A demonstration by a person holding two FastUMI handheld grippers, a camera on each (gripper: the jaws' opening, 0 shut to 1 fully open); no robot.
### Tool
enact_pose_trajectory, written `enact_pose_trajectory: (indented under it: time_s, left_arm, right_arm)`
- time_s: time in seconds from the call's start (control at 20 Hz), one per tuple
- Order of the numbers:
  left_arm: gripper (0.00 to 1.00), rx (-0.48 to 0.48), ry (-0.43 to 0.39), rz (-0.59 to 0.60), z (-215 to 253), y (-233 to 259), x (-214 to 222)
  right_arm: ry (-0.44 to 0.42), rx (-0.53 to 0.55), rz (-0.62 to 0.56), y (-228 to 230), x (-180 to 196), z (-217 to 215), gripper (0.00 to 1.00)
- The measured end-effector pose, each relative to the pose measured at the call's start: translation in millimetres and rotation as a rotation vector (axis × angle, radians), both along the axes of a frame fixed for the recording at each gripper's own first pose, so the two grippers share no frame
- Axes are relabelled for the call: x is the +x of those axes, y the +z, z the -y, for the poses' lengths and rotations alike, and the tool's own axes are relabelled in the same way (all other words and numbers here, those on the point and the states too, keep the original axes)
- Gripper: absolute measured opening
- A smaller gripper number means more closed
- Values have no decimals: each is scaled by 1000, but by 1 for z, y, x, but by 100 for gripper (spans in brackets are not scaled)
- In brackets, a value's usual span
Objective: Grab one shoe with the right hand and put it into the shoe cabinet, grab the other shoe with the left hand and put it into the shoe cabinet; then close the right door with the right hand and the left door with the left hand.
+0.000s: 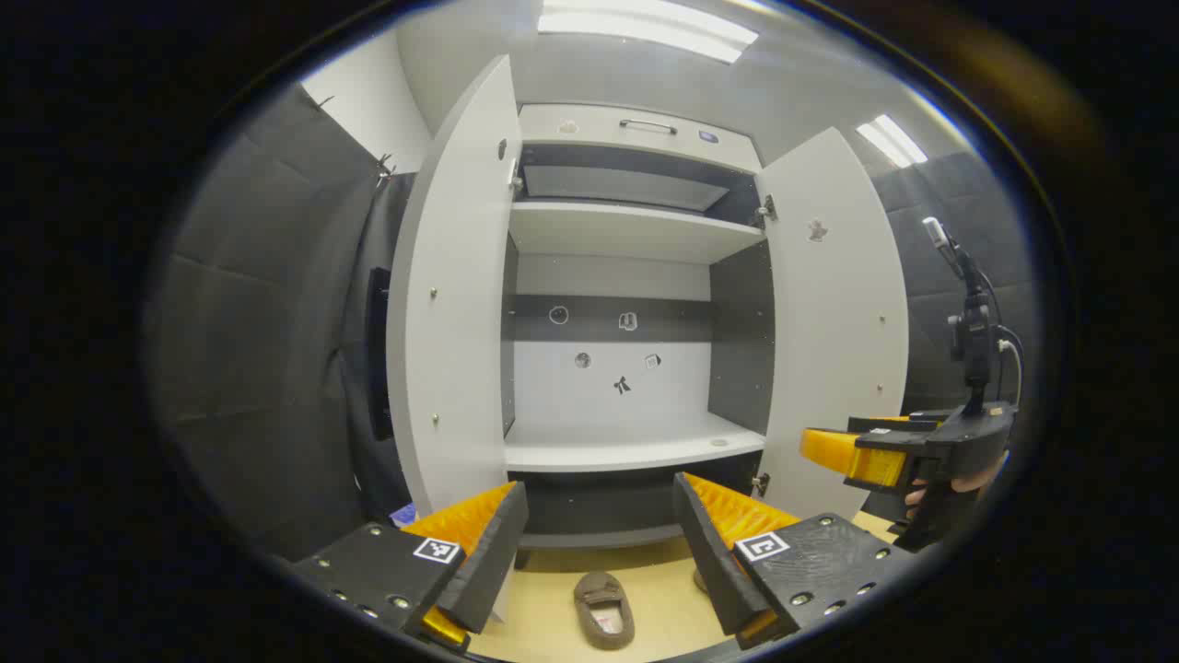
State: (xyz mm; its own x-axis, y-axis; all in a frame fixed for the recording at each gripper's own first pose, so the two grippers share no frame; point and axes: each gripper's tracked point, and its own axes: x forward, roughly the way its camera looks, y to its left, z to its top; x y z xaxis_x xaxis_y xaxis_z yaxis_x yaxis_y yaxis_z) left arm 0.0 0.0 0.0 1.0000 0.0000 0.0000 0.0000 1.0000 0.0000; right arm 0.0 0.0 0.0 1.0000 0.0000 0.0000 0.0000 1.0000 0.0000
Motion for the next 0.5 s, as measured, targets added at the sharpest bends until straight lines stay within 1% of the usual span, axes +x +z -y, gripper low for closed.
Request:
enact_pose_trajectory:
  time_s: [0.25,0.5]
  left_arm:
    - [99,7,-11,12,0,3,4]
    - [99,6,-43,16,1,3,16]
  right_arm:
    - [-20,22,11,3,0,3,97]
    - [-63,10,39,9,-2,13,97]
